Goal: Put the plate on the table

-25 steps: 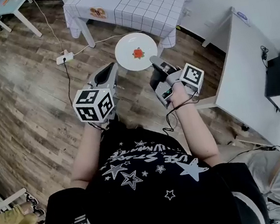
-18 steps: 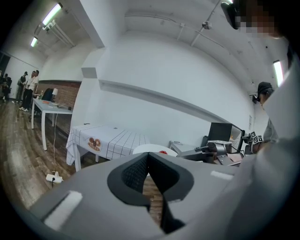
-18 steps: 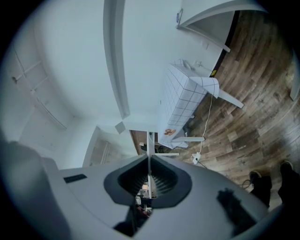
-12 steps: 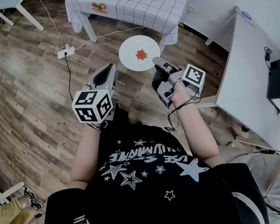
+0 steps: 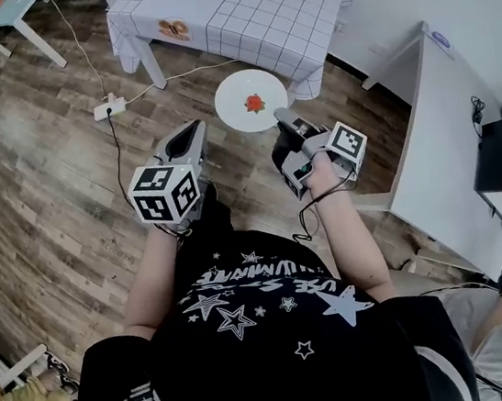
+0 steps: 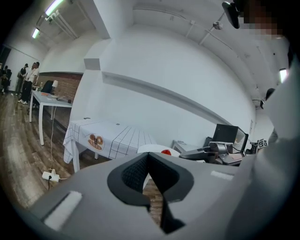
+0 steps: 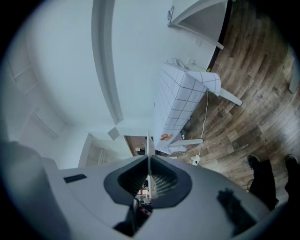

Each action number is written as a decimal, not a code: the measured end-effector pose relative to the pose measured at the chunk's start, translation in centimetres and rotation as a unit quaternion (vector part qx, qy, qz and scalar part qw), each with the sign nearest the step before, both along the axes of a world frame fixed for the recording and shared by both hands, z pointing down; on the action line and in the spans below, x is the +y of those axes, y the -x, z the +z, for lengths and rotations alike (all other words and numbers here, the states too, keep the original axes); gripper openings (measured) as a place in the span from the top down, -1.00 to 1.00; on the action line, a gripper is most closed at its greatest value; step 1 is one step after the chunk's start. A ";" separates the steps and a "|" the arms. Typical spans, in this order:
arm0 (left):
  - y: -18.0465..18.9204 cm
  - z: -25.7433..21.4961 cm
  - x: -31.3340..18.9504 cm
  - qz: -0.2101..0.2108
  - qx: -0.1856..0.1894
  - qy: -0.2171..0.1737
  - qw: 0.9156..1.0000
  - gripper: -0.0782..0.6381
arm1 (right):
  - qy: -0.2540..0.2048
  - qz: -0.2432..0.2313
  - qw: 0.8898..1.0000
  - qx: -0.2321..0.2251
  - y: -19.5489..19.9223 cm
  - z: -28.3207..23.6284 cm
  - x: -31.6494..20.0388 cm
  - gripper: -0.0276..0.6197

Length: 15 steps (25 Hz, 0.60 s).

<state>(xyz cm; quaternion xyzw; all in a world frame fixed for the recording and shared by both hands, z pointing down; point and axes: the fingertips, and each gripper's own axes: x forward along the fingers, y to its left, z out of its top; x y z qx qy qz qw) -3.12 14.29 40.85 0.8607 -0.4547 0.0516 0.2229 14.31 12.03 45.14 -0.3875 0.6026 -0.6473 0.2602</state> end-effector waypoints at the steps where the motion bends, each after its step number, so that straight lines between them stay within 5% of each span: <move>1: -0.6 0.3 -0.3 0.002 -0.002 -0.003 1.000 0.76 | -0.004 0.003 1.000 -0.003 -0.6 0.3 -0.3 0.83; 15: 5.2 -0.2 -11.1 0.023 0.010 -0.002 1.000 0.76 | -0.008 0.020 1.000 0.002 5.5 -0.4 -11.0 0.83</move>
